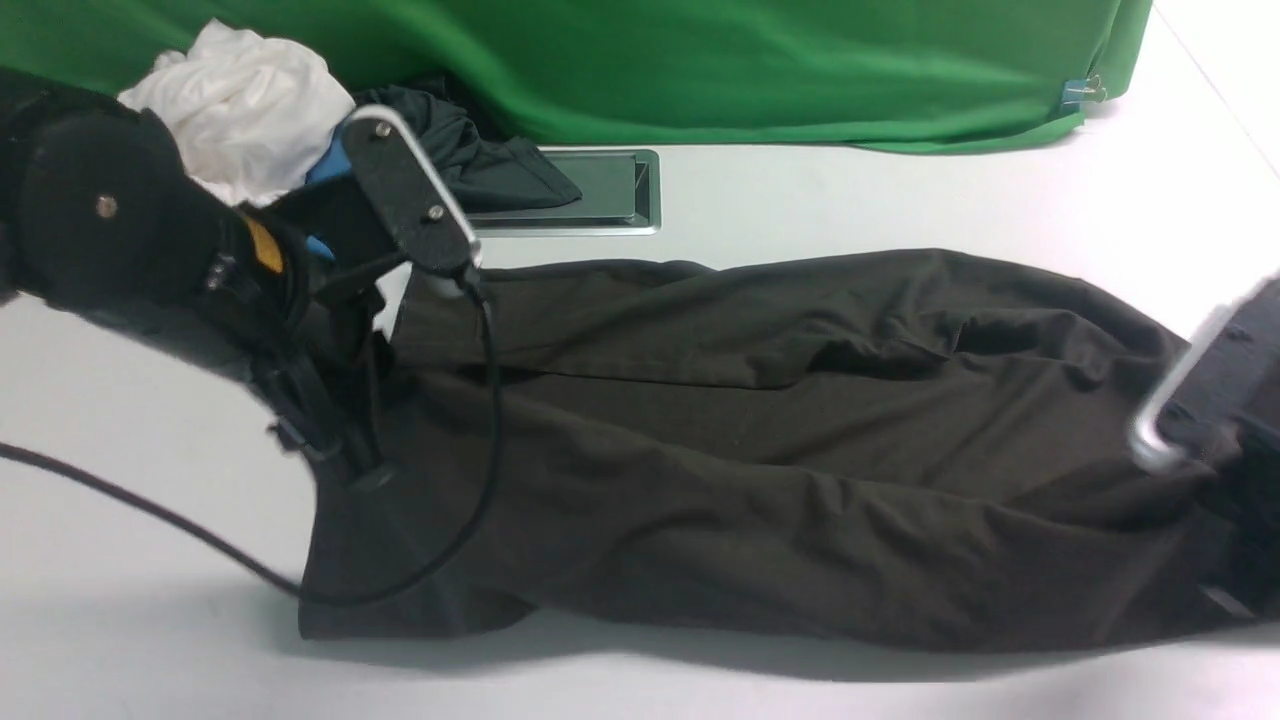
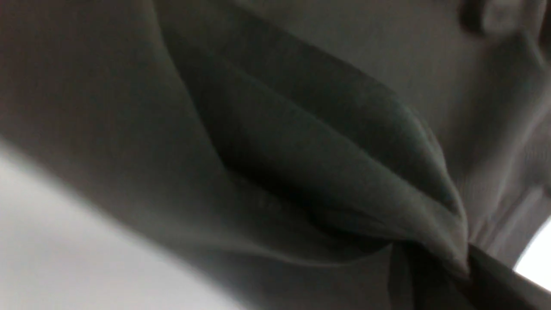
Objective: Fold a long-sleeved shirt on a white desktop.
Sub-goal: 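Fold the black garment in half by bringing its near edge over to the far edge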
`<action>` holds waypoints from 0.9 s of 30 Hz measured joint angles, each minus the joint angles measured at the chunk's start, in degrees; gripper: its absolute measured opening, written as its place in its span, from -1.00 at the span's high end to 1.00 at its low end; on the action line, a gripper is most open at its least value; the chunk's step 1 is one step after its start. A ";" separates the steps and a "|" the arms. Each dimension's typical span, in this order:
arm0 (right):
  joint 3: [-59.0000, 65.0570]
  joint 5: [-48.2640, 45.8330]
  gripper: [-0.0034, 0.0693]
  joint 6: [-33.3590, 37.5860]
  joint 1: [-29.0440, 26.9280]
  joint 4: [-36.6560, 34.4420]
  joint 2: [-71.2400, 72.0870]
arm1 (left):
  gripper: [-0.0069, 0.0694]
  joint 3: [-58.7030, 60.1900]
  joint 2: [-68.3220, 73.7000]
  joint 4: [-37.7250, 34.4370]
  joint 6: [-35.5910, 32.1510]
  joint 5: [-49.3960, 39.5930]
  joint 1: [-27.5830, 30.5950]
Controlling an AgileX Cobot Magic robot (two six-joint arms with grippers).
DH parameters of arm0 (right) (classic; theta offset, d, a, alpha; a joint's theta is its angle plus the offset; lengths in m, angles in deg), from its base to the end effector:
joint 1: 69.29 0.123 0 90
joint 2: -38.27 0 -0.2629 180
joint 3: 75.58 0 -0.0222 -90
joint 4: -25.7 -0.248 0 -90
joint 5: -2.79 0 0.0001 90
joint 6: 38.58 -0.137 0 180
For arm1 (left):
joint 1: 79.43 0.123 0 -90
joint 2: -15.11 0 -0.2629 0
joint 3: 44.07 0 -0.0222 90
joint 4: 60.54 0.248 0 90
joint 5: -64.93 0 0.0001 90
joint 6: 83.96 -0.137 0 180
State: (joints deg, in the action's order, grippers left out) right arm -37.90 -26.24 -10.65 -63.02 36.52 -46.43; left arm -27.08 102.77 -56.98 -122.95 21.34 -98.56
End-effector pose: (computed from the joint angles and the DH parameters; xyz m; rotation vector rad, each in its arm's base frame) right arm 0.2629 0.0163 0.1514 -0.9611 2.4823 -0.3020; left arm 0.2919 -0.0950 0.2281 1.2990 2.2500 0.1986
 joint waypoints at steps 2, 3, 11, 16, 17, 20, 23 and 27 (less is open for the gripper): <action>-2.73 1.32 0.75 -1.05 0.00 0.00 -3.41 | 0.75 0.00 0.60 2.16 0.41 3.35 0.00; -3.43 1.47 0.75 -1.13 0.00 0.00 -4.13 | 0.75 0.00 0.75 2.69 0.41 3.72 0.00; -15.35 2.68 0.75 -1.62 -1.82 0.00 -14.43 | 0.75 0.00 6.32 9.10 0.67 11.74 0.94; -19.85 4.90 0.75 -1.63 -3.38 0.00 -17.62 | 0.75 0.00 11.13 9.37 0.87 18.77 5.47; -20.36 6.15 0.75 -1.63 -3.43 0.00 -18.12 | 0.75 -0.04 11.95 9.17 0.87 19.59 6.20; -21.71 9.18 0.75 -1.57 -3.43 0.00 -19.67 | 0.75 -0.84 14.42 8.91 0.14 20.93 6.87; -23.57 10.03 0.75 -1.43 -3.64 0.00 -22.05 | 0.75 -3.21 17.46 8.50 0.09 21.50 6.91; -26.48 9.97 0.75 -1.63 -3.98 0.00 -25.21 | 0.75 -7.36 21.39 8.50 0.03 21.51 7.12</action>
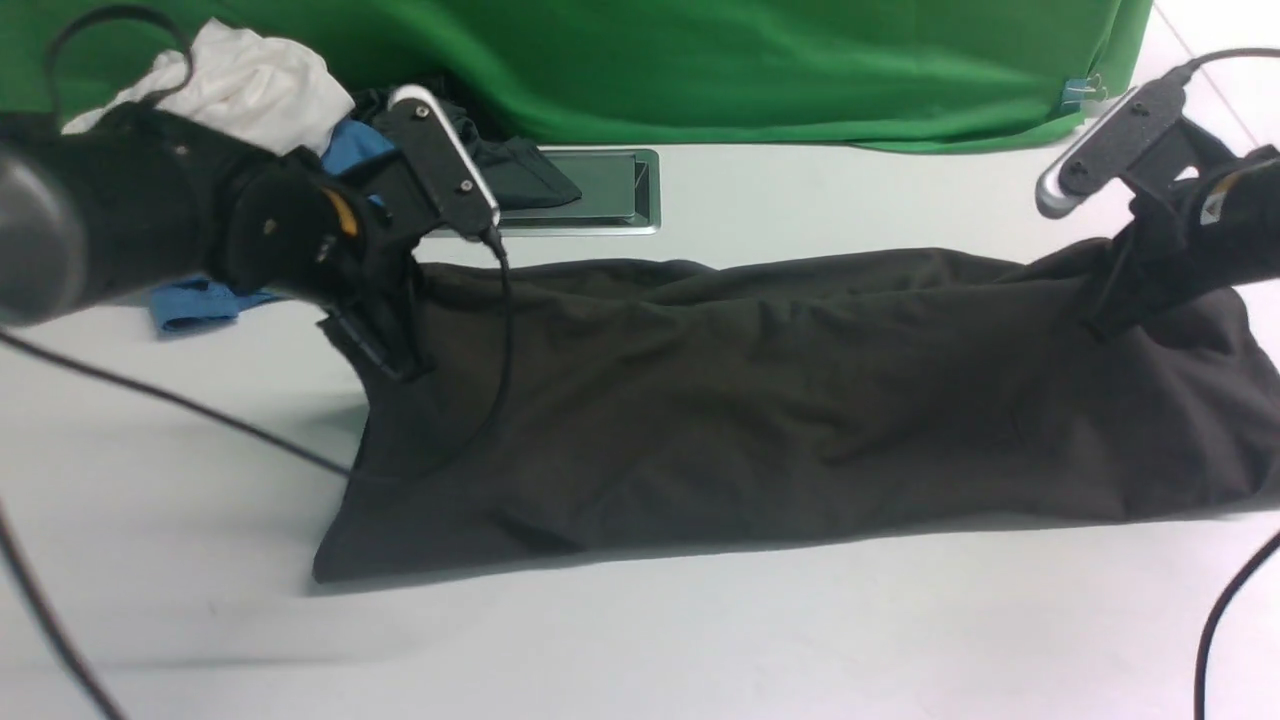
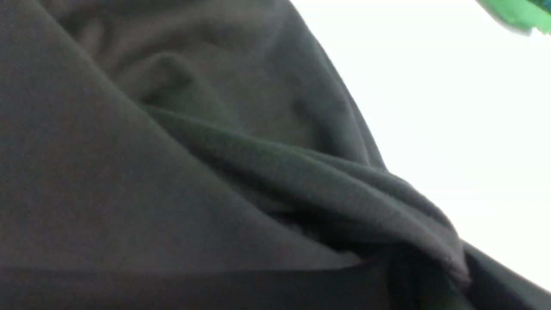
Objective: Fold a long-sleeved shirt on a white desktop.
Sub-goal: 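Fold the black garment in half by bringing its near edge over to the far edge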
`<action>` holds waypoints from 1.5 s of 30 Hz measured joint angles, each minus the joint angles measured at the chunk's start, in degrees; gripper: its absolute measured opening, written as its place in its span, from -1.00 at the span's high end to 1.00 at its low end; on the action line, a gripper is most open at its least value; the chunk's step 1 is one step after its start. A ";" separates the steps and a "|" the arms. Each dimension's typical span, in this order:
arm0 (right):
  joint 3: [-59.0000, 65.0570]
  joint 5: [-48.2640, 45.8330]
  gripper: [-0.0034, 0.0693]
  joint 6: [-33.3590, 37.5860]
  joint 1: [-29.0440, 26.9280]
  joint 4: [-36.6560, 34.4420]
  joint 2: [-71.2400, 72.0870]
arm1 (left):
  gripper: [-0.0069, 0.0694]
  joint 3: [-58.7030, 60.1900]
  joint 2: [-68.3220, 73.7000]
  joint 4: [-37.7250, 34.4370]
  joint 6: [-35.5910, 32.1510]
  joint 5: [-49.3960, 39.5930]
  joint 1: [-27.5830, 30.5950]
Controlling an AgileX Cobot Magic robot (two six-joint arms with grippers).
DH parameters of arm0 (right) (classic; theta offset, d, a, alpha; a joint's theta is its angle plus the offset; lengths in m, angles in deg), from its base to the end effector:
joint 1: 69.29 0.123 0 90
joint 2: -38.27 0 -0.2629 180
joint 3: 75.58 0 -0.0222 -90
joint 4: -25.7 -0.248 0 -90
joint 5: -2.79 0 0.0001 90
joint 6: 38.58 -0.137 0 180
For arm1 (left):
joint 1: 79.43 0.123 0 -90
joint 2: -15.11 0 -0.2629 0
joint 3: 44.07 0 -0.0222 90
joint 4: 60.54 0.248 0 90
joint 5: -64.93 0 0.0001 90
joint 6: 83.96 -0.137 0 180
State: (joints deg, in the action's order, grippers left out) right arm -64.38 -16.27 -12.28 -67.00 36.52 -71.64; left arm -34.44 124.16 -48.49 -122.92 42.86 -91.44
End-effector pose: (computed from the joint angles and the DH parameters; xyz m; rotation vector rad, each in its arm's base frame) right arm 0.4014 0.0076 0.1565 -0.7944 2.3372 -0.3379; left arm 0.3946 -0.0729 0.1668 1.2523 2.1459 0.3852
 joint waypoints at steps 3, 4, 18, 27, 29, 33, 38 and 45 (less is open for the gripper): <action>-1.86 -0.06 0.75 -0.54 0.00 0.00 -1.35 | 0.75 -3.01 1.97 -0.17 0.00 -0.81 0.63; -2.38 -0.06 0.75 -1.11 0.00 0.00 -1.64 | 0.75 -4.09 2.50 -0.30 0.00 -1.45 0.91; -9.05 1.38 0.75 -4.36 -0.78 -0.05 -8.80 | 0.75 -8.51 9.31 -3.97 -5.67 8.04 4.49; -10.02 0.51 -0.36 -9.92 -1.95 0.00 -11.95 | 0.69 -11.01 15.97 -4.49 -5.67 13.00 4.49; -10.02 -0.98 -0.67 -10.42 -2.02 0.00 -10.62 | 0.61 -11.01 15.99 -4.49 -5.67 14.41 4.49; -10.02 -4.69 -0.69 -11.70 -2.84 0.00 -5.28 | 0.31 -11.07 15.99 -4.49 -5.56 16.57 4.49; -10.39 -12.49 -0.53 -13.82 -6.78 -0.22 1.42 | -0.13 -11.07 15.34 -5.87 -4.14 14.83 4.49; -10.38 -28.37 -0.81 -13.30 -16.84 -14.12 1.62 | -0.55 -11.07 5.43 -19.85 0.54 3.78 4.06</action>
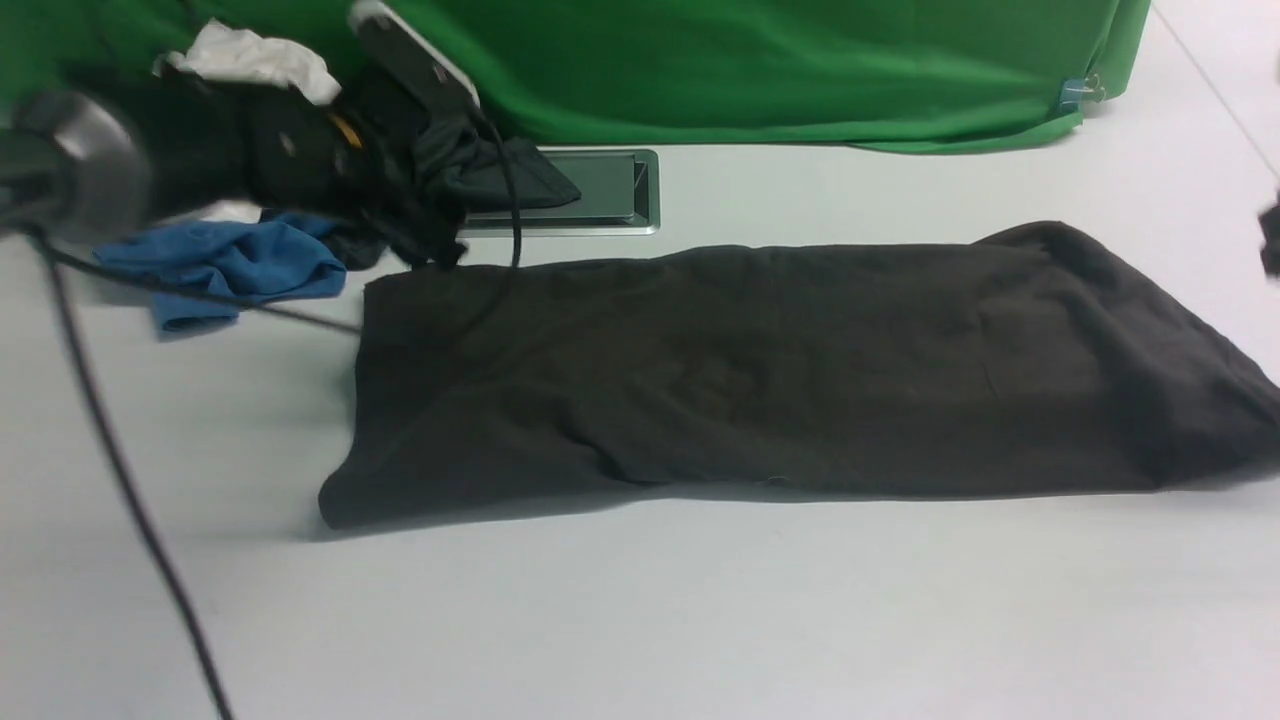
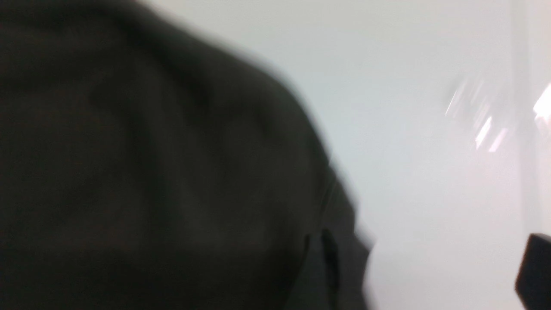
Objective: Fold a long-sleeved shirt on a white desktop.
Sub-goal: 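Fold the black garment in half by bringing its near edge over to the far edge, then pull the folded dark garment lengthwise by its ends to straighten it flat on the table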
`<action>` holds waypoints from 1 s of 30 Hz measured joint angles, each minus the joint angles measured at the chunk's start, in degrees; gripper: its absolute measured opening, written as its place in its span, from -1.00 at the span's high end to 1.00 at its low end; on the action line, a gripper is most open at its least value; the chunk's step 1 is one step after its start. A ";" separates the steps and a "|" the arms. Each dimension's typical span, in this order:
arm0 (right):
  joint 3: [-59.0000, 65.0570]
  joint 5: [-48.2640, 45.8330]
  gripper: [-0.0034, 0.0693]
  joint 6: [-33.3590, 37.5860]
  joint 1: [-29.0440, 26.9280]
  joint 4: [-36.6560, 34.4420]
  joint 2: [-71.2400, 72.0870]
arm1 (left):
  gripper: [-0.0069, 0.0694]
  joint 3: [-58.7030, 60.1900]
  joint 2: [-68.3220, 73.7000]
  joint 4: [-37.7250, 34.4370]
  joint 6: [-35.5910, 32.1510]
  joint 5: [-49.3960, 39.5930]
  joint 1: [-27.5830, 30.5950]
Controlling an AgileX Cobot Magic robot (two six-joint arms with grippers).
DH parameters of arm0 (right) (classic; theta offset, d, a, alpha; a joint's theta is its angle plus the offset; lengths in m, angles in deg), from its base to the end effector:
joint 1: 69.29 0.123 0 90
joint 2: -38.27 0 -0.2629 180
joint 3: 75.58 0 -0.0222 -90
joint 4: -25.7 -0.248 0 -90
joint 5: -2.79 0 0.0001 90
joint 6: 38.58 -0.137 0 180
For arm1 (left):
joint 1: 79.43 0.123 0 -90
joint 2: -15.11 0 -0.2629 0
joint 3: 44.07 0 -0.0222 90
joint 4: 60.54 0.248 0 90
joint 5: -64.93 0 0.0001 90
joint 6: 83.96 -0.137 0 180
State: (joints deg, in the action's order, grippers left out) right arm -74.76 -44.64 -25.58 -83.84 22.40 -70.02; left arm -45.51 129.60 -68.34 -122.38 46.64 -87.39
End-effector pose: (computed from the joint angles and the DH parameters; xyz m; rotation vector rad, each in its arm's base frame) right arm 0.3679 -0.0895 0.1868 0.0781 2.7303 -0.0680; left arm 0.4437 -0.0679 0.1954 0.7860 2.1551 0.1601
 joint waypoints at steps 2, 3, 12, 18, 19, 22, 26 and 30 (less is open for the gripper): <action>0.08 -1.02 -0.85 0.78 -1.24 -3.31 -1.83 | -0.34 0.00 -2.67 -3.22 0.00 -3.04 -0.99; 0.08 -1.06 -0.86 0.87 -1.39 -3.52 -2.06 | -0.31 0.00 -2.98 -3.49 0.00 -3.41 -1.15; 0.08 4.13 -0.99 1.77 -1.75 -8.16 -12.83 | 0.77 2.84 -13.04 -10.12 -0.18 -15.81 -13.35; 0.02 6.66 -1.00 1.76 -1.86 -6.80 -15.75 | 0.77 11.09 -19.19 -10.22 -0.18 -15.64 -17.10; -0.05 7.09 -1.00 1.83 -1.86 -6.80 -15.99 | 0.77 12.39 -20.54 -10.35 -0.18 -15.34 -17.23; -0.60 6.76 -0.91 2.91 -1.75 -6.98 -16.88 | 0.77 16.82 -25.20 -10.40 -0.23 -14.56 -17.29; -0.90 6.03 -0.49 3.38 -0.59 -7.00 -17.21 | 0.77 20.65 -30.39 -10.86 1.17 -14.12 -17.29; -0.90 4.50 0.18 4.17 2.73 -7.23 -17.21 | 0.77 25.20 -36.31 -11.25 4.38 -14.26 -17.35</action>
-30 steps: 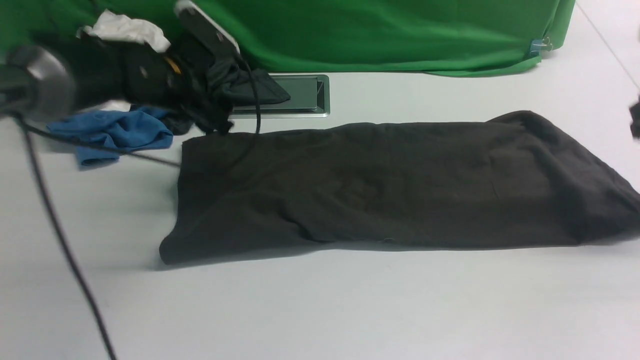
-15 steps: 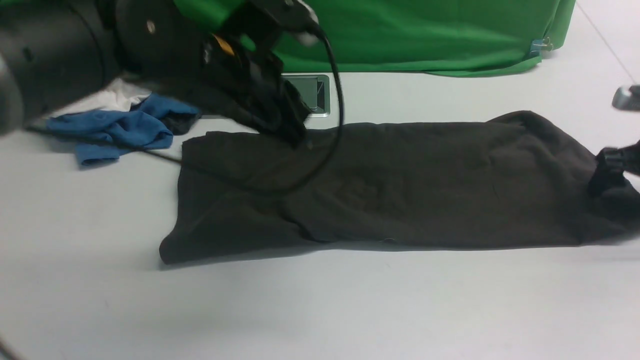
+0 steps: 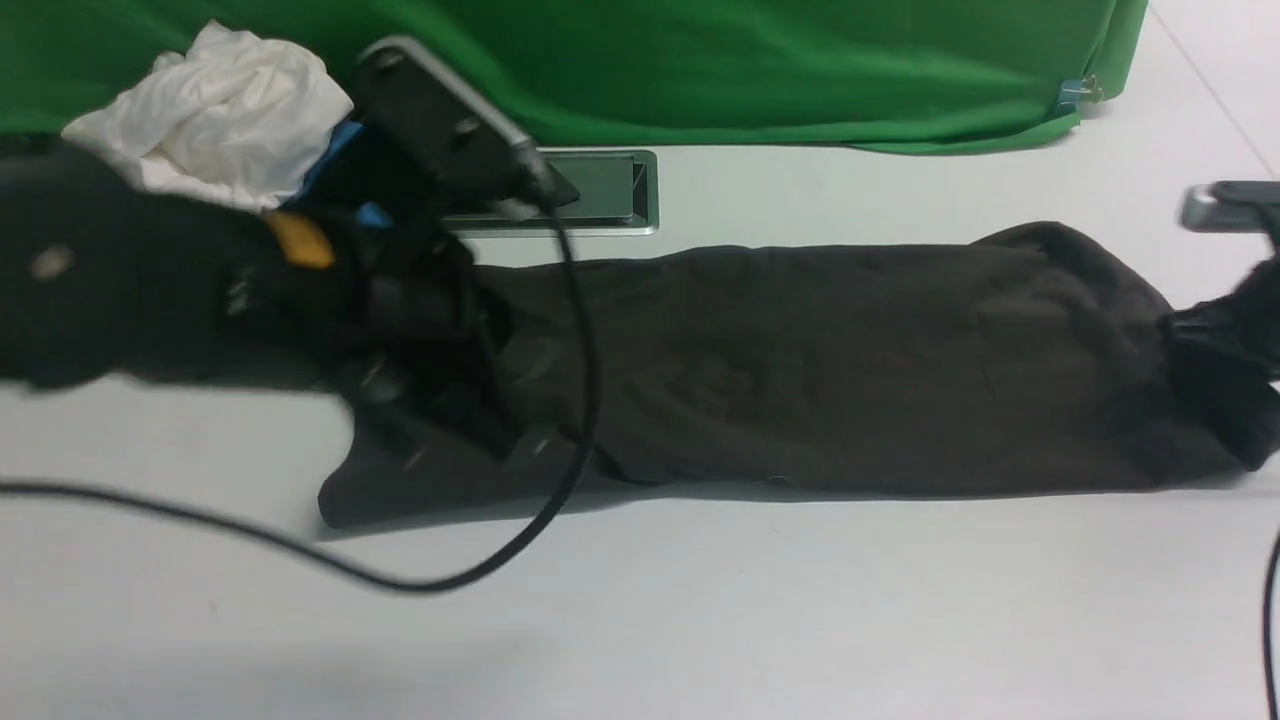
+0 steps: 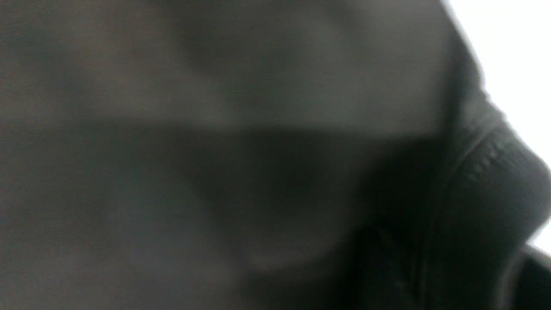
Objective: Fold a long-sleeved shirt on a white desktop.
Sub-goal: 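Pull the folded dark garment lengthwise by its ends to straighten it flat on the table, then fold the right end of the dark garment over onto its left end with the right gripper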
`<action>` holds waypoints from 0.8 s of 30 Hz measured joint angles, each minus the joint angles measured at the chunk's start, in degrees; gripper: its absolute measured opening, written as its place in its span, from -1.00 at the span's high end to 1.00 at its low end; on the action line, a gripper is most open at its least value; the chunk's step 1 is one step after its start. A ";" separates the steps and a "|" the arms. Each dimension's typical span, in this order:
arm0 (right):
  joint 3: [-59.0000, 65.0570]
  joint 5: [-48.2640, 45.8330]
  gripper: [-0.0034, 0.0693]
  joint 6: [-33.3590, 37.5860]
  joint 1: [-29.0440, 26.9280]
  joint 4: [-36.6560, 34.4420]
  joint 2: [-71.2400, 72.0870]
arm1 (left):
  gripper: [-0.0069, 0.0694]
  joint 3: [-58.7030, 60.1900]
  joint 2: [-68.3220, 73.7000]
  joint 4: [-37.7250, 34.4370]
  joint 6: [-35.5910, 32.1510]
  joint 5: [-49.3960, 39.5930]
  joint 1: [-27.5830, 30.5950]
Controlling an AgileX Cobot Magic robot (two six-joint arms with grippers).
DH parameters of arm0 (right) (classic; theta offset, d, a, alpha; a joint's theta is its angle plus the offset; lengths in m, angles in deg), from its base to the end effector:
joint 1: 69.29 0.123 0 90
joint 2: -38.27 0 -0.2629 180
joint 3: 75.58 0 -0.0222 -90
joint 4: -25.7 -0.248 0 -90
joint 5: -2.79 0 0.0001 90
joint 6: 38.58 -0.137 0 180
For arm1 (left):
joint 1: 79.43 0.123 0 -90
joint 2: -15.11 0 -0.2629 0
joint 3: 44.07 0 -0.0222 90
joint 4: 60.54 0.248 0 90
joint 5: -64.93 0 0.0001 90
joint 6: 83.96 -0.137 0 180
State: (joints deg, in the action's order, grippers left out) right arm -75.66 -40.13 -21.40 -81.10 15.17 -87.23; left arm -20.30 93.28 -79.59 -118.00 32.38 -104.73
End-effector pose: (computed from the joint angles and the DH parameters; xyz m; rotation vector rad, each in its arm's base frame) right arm 0.3912 -0.0644 0.0785 0.0411 2.9079 0.1215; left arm 0.2535 -0.1465 0.2586 0.9359 2.1262 -0.2708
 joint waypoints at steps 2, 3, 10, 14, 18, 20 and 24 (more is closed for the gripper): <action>-0.10 -0.38 0.40 0.50 0.84 0.02 0.00 | 0.77 2.06 -2.10 0.19 1.16 -0.06 0.00; -0.10 -0.56 0.51 0.63 1.03 0.10 0.14 | 0.77 3.21 -3.18 0.24 1.57 -0.06 0.00; 1.56 -8.47 0.64 -4.08 -1.90 7.94 4.50 | 0.77 8.54 -10.49 1.38 4.56 -1.63 -0.19; 1.84 -12.47 0.64 -7.84 -9.01 9.92 13.94 | 0.77 9.67 -14.11 4.00 7.09 -2.83 -0.19; 1.84 -14.44 0.64 -8.91 -11.77 10.93 21.81 | 0.77 10.55 -15.21 5.63 8.61 -2.49 -0.19; 1.84 -15.13 0.64 -8.78 -11.71 10.09 25.02 | 0.77 11.05 -15.28 5.93 8.93 -1.87 -0.19; 1.96 -15.65 0.64 -8.10 -8.90 5.05 29.96 | 0.77 11.25 -15.22 6.13 9.86 -1.35 -0.19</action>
State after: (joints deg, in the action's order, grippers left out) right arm -73.71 -55.78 -29.50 -90.00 20.22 -57.27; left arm -9.05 78.07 -73.46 -108.14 31.02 -104.93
